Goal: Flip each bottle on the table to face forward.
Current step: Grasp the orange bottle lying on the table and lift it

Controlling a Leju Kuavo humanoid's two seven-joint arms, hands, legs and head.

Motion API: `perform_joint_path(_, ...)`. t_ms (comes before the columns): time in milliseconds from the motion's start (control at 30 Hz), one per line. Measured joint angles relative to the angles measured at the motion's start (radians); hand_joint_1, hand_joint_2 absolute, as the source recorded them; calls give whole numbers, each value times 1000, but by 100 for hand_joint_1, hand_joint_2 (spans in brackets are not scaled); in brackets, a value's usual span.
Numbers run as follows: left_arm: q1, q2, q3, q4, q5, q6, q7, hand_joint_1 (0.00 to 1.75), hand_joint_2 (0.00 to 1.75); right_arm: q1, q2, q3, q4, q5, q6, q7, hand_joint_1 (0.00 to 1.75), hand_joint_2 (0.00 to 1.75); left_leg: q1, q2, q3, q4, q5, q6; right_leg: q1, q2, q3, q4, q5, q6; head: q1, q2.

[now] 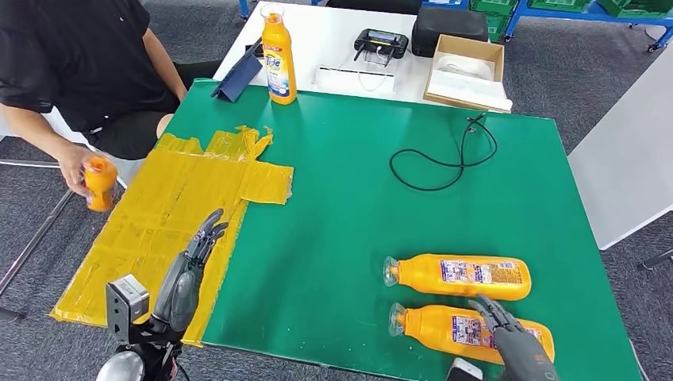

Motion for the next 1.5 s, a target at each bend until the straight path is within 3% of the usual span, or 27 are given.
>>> perform_joint_path(100,1,-2,-2,4,0,0,0,0,0,11,-38,43,-19,49,-48,61,0,175,0,0,0,0,0,0,0,0,0,0,0,0,0,0)
perform_joint_path(167,2,-5,-3,6,3,1,5,0,0,5,-59,70,-26,165,-67,132,0,175,0,0,0,0,0,0,0,0,0,0,0,0,0,0)
perform_joint_path(300,-4,-7,-1,14,25,-1,26,0,0,-36,-83,111,-24,318,-16,202,0,175,0,0,1,0,0,0,0,0,0,0,0,0,0,0)
perform_joint_path(500,-18,-7,3,31,43,-22,32,0,0,-61,-121,134,-8,307,42,202,0,175,0,0,1,0,1,1,0,0,1,0,0,0,0,0)
perform_joint_path(900,-18,-7,3,50,60,-31,32,0,0,-52,-176,173,13,295,48,269,0,175,0,0,0,0,0,1,0,0,0,0,0,0,0,0)
perform_joint_path(1300,-49,-7,1,62,88,-26,67,0,0,-68,-217,181,40,240,113,295,0,175,0,0,1,0,0,1,0,0,1,0,0,0,0,0)
perform_joint_path(1333,-56,-7,0,64,91,-23,72,0,0,-70,-222,179,42,236,126,305,4,175,0,0,2,0,0,1,0,0,0,0,0,0,0,0)
perform_joint_path(1367,-62,-7,0,65,94,-20,77,0,0,-70,-226,177,44,234,136,317,39,175,0,0,2,0,0,1,0,0,0,0,0,0,0,0)
perform_joint_path(1467,-74,-7,-2,72,103,-16,84,0,0,-58,-236,166,48,220,151,348,165,175,0,0,3,0,0,1,0,0,0,0,0,0,0,0)
perform_joint_path(1500,-77,-7,-2,75,106,-16,84,0,0,-53,-239,162,49,211,151,353,174,175,0,0,3,0,0,1,0,0,0,0,0,0,0,0)
